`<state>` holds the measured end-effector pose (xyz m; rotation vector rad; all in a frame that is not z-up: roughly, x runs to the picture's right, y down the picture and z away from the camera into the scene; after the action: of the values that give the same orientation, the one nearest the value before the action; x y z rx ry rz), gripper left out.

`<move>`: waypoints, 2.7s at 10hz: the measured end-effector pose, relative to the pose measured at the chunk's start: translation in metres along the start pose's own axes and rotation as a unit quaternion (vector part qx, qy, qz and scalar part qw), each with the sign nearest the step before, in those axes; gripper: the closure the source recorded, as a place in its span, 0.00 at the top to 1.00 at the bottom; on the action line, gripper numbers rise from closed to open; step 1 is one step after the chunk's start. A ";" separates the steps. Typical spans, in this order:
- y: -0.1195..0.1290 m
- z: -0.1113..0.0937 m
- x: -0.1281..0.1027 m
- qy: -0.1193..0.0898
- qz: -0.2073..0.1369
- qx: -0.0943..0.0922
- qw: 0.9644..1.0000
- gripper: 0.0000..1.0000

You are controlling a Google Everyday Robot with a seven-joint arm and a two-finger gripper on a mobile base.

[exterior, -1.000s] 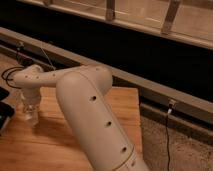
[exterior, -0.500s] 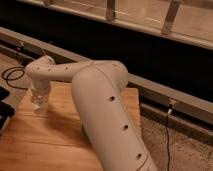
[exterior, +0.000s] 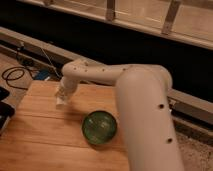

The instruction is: Place the bottle in the ceramic bowl

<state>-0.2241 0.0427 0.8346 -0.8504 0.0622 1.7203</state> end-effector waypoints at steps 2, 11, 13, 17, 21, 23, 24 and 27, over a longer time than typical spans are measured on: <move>-0.041 -0.023 0.013 -0.025 0.039 -0.034 0.998 0.00; -0.081 -0.061 0.039 -0.050 0.052 -0.043 0.996 0.00; -0.101 -0.084 0.030 -0.062 0.056 -0.007 0.996 0.00; -0.165 -0.141 0.040 -0.103 0.090 0.036 0.990 0.00; -0.200 -0.145 0.083 -0.112 0.115 0.026 0.987 0.00; -0.188 -0.129 0.107 -0.104 0.110 0.015 0.988 0.00; -0.174 -0.113 0.120 -0.094 0.107 0.009 0.990 0.00; -0.144 -0.078 0.146 -0.060 0.103 0.001 0.993 0.05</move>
<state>-0.0720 0.1762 0.7498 -0.7579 0.0723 1.9615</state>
